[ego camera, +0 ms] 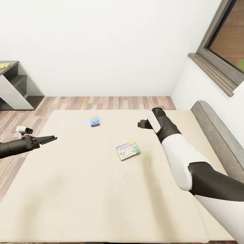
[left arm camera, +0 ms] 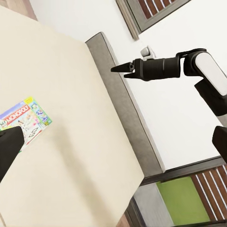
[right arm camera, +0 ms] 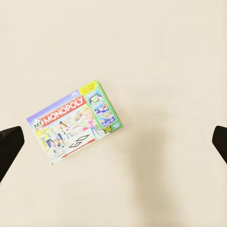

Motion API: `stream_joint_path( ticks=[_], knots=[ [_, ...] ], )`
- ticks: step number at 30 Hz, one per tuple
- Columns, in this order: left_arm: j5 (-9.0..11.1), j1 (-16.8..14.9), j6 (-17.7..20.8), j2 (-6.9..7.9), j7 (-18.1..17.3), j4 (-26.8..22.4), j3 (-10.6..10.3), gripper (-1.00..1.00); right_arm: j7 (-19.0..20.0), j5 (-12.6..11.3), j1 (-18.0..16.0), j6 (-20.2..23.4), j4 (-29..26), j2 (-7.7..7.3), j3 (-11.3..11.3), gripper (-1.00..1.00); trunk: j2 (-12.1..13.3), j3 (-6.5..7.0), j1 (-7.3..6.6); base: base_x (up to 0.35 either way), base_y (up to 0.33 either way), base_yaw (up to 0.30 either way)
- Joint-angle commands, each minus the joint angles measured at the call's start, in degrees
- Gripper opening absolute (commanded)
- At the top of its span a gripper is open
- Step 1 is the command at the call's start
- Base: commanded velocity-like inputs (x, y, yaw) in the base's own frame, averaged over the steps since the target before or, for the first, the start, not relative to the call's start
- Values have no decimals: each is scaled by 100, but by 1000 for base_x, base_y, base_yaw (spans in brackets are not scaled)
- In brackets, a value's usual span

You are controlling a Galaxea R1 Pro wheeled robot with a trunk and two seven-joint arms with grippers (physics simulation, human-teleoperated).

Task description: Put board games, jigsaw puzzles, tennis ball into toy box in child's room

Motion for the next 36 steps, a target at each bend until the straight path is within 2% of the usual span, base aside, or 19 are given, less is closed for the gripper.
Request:
stream_joint_path(
  ticks=[1, 12, 36],
  knots=[
    [-4, -3, 59, 2, -24, -1, -1, 100, -53, -54, -2, 8, -4, 3, -6, 100, -10, -9, 3, 0, 0, 0],
    [3, -2, 64, 2, -24, -2, -1, 100, -63, -54, 2, 1, -4, 3, 3, 100, -10, -22, 3, 0, 0, 0],
    [-4, -2, 56, 2, -24, -3, -20, 100, -66, -54, 2, -7, -4, 3, 1, 100, -10, -239, 3, 0, 0, 0]
  ],
)
